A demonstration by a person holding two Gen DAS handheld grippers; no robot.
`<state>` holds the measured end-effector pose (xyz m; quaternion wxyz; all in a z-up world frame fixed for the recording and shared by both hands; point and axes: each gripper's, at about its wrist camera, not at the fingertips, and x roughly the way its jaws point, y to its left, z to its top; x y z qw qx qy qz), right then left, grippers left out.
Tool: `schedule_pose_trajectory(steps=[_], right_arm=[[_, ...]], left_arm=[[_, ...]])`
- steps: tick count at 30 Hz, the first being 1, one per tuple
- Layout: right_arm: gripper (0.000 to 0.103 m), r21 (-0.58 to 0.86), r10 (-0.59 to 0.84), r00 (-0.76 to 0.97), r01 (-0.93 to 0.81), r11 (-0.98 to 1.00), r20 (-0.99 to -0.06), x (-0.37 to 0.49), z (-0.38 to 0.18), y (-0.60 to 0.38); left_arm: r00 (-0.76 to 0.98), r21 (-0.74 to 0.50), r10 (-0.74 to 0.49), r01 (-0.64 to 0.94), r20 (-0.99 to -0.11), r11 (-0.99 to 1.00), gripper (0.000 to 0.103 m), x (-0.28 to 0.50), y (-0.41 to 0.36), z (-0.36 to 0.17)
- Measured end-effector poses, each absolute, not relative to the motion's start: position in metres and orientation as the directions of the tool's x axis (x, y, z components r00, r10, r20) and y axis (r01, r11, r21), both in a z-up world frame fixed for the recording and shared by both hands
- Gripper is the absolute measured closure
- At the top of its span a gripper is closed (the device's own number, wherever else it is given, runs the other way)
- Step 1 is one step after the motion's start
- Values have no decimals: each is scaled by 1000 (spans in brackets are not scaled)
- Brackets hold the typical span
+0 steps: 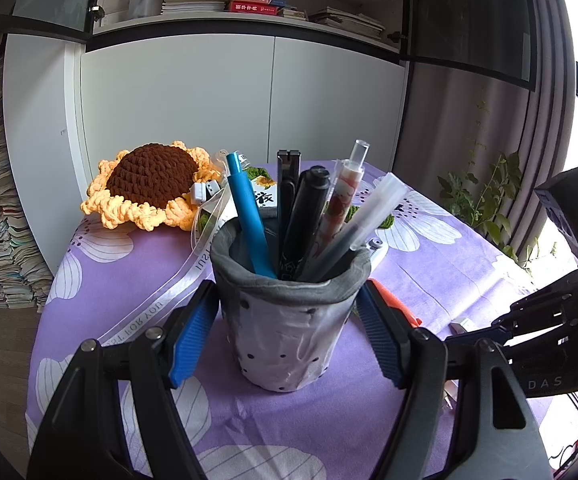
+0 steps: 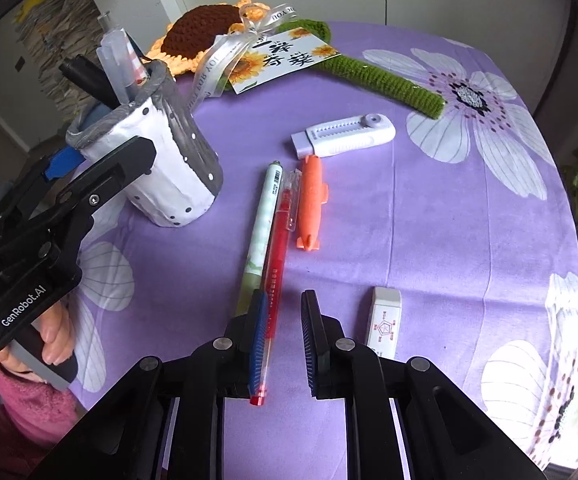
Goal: Organize stationery
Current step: 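Reach the right tool to the red pen and close on it, then lift the red pen and insert it into the pen holder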
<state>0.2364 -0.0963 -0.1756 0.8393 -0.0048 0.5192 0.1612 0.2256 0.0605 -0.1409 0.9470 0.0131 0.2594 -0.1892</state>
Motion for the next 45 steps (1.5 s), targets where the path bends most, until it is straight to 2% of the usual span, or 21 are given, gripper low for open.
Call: schedule_pose_trajectory(steps=[4,10,11,16,21,23,25,26,27,37,40,41,42,45], right_arm=[[88,169,275,401,-280,945,-874,238,-178,-91],[88,69,207,423,-319,945,-882,236,-181,-74],[92,54,196,425,-324,945,-884,234,-181,-73],[92,42,192,384,-366,930,-903,219,-182,-85],[92,-20,130,355,-389,921,-926,204,-180,-98],[89,-21,131,370,-381,924,-920,206,-176,-100],[78,-9,145,383,-373,928,-912,213,-174,-98],[68,-3,155,386,-380,925,-909,216,-173,-95],[64,0,165,391,-389,921,-906,219,-172,-91],[64,6,180,399,-399,917,-899,256,-174,-65],[66,-9,165,390,-407,914,-906,262,-178,-59],[75,-14,167,398,-413,911,-902,261,-177,-58],[90,-7,174,392,-420,908,-903,260,-177,-57],[91,-40,152,414,-420,907,-897,253,-173,-55]], left_arm=[[794,-73,-351,365,-496,928,32,226,60,-141],[794,-73,-351,365,-496,928,32,226,60,-141],[794,-73,-351,365,-496,928,32,226,61,-141],[794,-72,-351,365,-496,928,32,226,61,-141],[794,-72,-351,365,-496,928,32,226,61,-141],[794,-73,-352,366,-496,928,32,226,61,-141],[794,-73,-352,365,-496,928,32,226,61,-141],[794,-73,-352,365,-496,928,32,225,61,-141],[794,-73,-352,365,-496,928,32,225,61,-141],[794,-72,-352,366,-496,928,32,225,61,-141],[794,-73,-352,366,-496,928,32,225,60,-141],[794,-72,-351,366,-496,928,32,225,60,-141],[794,-72,-351,366,-496,928,32,225,61,-141],[794,-72,-351,366,-496,928,32,225,60,-141]])
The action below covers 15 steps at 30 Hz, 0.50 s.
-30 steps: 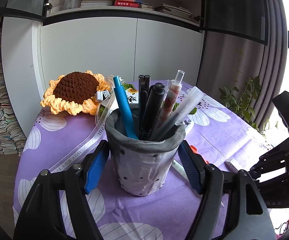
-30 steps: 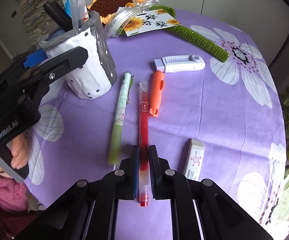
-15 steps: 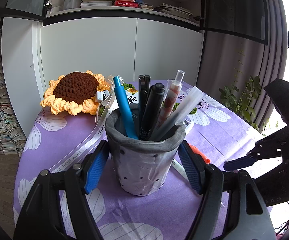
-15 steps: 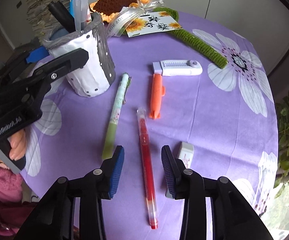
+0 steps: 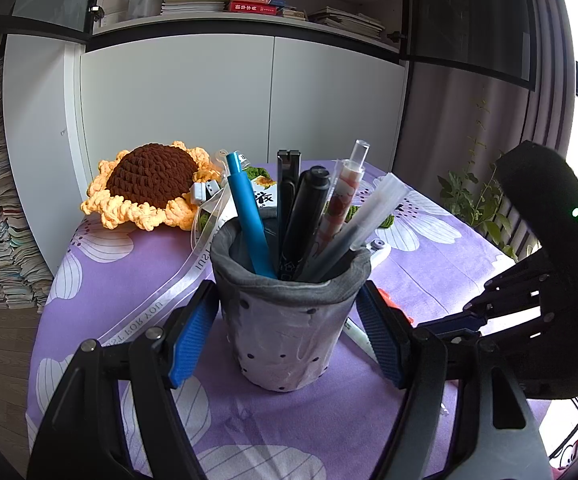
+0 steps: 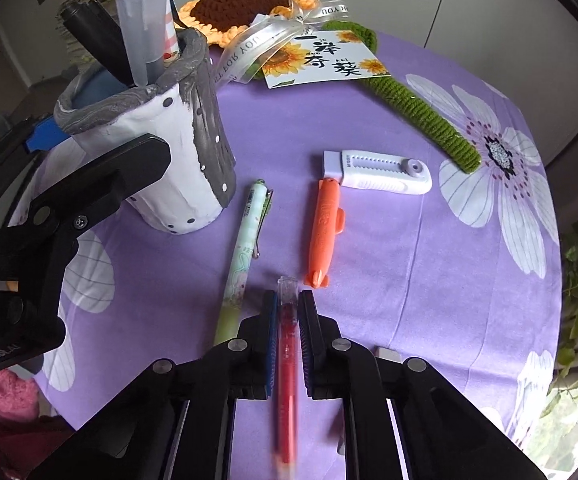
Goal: Organize stationery
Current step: 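Lift the red pen and insert it into the pen holder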
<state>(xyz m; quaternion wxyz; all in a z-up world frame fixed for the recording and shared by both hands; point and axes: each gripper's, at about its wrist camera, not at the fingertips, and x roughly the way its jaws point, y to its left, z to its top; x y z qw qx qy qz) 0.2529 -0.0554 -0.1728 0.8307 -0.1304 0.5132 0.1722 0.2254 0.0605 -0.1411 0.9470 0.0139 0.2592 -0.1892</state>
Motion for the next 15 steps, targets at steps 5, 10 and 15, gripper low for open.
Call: schedule_pose_trajectory(steps=[5,10,15], right_arm=[[91,24,226,459,-405,914,-859,237,-145,-68],[91,82,304,548,-391,917,-779,220,-101,-85],[91,139,398,660,-409,902,-637,204,-48,-90]], left_arm=[[794,-73,-352,366,-496,928,32,225,61,-141],[794,-72,-352,366,-496,928,32,225,61,-141],[794,-72,-352,366,-496,928,32,225,61,-141]])
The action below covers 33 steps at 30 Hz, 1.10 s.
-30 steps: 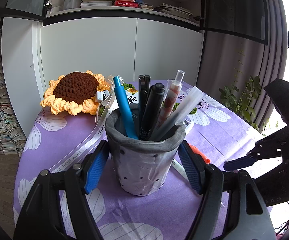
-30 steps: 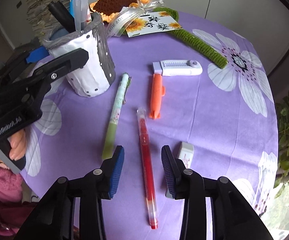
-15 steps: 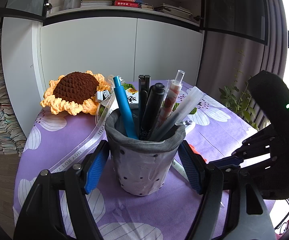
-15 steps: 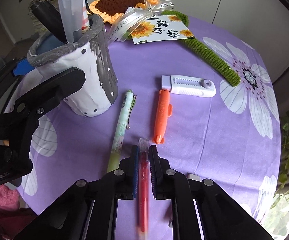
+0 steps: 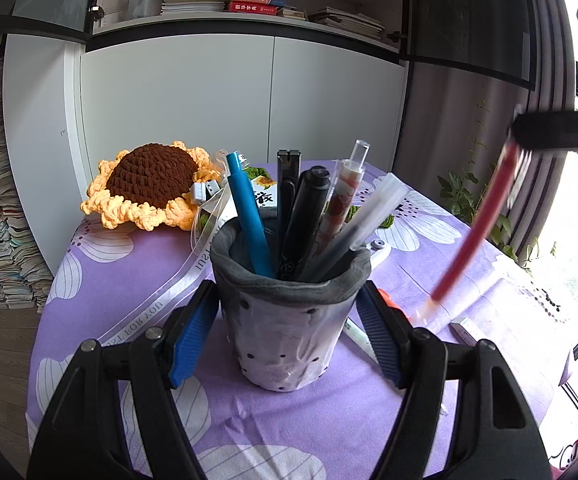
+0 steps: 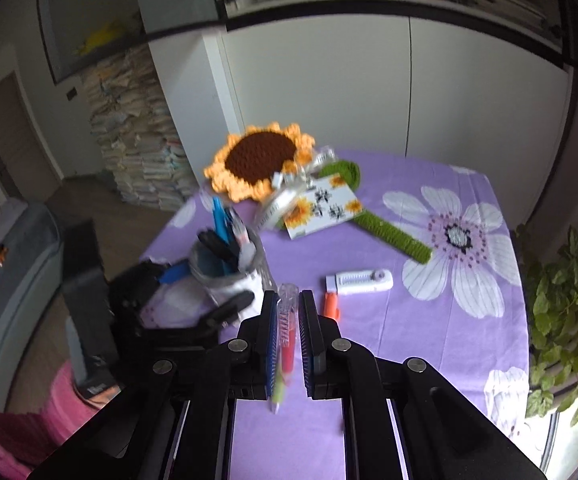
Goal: Organize stationery
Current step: 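Lift the red pen and insert it into the pen holder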
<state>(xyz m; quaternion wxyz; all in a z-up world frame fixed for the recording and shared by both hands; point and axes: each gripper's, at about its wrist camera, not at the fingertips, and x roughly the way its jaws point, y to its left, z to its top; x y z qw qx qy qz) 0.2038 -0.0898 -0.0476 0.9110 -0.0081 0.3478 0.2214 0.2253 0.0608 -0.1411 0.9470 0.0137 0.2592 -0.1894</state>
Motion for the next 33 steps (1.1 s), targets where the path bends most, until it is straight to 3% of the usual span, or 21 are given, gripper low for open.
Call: schedule_pose_trajectory(steps=[5,13,26,33], right_arm=[[91,169,470,719,-453,876,-511,204,-5,-82],[91,100,483,751,-495,863,-450,208,13,-54],[91,107,447,650,-492,864,-615,235,-54,-37],[91,177,470,619,-475,862,-629,230,-60,-51]], left_arm=[[793,-73,-352,366,-497,928,32,226,61,-141],[791,-75,-353,366,-499,927,32,227,61,-142],[791,-76,-353,366,-499,927,32,226,61,-142],[790,-77,-354,366,-501,927,32,226,61,-142]])
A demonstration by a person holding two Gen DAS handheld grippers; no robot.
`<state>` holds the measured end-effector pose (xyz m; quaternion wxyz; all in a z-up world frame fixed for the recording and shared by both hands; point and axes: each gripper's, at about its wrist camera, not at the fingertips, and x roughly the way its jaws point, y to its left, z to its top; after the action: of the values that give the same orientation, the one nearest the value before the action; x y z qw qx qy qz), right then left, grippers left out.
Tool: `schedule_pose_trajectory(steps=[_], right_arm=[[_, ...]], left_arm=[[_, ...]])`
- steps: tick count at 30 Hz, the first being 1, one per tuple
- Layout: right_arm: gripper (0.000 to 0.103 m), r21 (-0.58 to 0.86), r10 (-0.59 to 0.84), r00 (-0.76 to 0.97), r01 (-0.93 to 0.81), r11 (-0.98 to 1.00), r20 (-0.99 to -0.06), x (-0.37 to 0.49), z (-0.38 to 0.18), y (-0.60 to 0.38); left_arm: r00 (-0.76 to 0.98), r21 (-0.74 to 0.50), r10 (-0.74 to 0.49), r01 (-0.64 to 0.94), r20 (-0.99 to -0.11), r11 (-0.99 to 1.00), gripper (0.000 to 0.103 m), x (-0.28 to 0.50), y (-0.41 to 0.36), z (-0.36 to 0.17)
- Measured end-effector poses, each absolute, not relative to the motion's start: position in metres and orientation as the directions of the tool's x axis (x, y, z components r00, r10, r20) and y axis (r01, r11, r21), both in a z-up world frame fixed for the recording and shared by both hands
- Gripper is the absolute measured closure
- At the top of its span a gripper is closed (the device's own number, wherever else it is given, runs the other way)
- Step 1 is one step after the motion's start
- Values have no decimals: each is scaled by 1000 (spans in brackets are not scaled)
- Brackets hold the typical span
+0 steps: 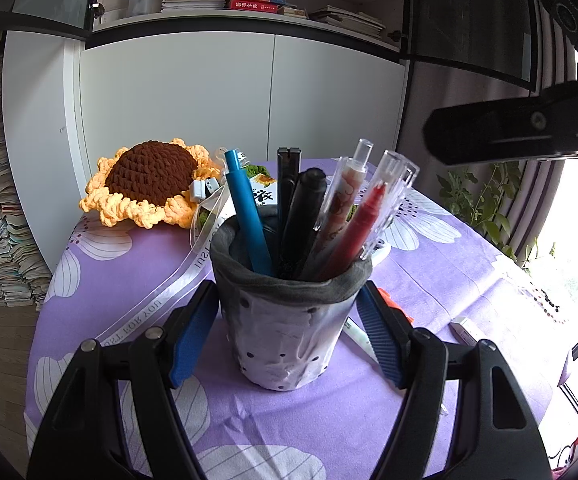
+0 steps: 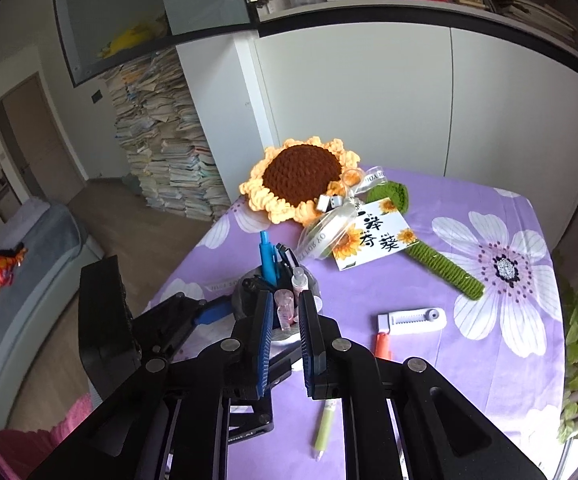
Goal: Organize stationery
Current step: 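Lift the red pen and insert it into the pen holder, then grasp the green patterned pen with the right tool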
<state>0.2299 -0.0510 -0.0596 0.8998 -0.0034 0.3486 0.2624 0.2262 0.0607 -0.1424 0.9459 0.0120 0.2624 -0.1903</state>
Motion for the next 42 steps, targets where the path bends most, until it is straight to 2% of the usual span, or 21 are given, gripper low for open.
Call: schedule_pose_trajectory(steps=[4,11,12,16,20,23,42], right_arm=[[91,185,453,638,-442,878,-623,221,-60,-67],[91,182,354,514,-355,917,-781,238,-117,-78],[91,193,355,493,-349,917,-794,240,-126,-80],[91,208,352,430,-346,915,-831,247,-153,-78],[91,207,353,401,-364,908,-845,252,-165,-67],[91,186,339,390,-379,906,-856,253,-171,-58],[91,24,200,361,-437,899,-911,212,-178,-82]], left_arm=[[790,-77,-354,366,-501,927,32,226,61,-142],[796,-69,-349,364,-494,929,29,225,60,-142],[798,-68,-348,363,-492,929,25,224,60,-141],[802,-79,-339,347,-491,935,23,227,63,-141],[803,-102,-336,330,-493,939,23,230,67,-141],[800,-103,-349,345,-488,933,33,228,66,-140],[800,-100,-348,345,-488,933,32,228,66,-140]])
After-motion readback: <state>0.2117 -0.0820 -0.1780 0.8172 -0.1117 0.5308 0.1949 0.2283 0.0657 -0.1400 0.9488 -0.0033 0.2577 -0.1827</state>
